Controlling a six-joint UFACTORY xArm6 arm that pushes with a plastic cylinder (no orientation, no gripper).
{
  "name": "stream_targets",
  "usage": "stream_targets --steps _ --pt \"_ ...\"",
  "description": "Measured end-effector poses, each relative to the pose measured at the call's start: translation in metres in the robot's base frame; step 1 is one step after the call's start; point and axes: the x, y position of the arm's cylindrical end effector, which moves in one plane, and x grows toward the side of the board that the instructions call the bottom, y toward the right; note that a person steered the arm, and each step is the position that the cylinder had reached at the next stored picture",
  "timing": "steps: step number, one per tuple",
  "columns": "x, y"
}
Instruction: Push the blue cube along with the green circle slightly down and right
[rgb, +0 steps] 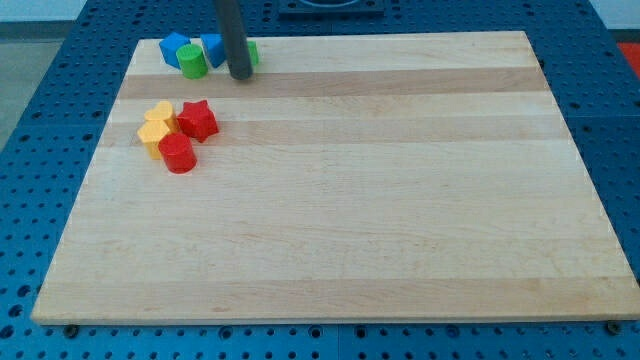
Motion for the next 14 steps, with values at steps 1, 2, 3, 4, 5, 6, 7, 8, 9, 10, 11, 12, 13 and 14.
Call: stream_targets --steps 1,2,3,4,5,6,7,8,9,10,11,12,13,14 --pt "0.007 0.014" --pt "0.026 -0.006" --pt "0.028 -0.044" --pt "0.027 -0.09" --pt "0.027 -0.14" --pt "0.004 -0.175" --pt "-0.014 -0.182" --pt "-0.034 -0.18" --pt "-0.055 -0.168" --pt "-0.057 -0.144" --pt "-0.057 -0.121" --pt "-0.057 -0.105" --pt "-0.048 -0.096" --pt "-0.024 -0.091"
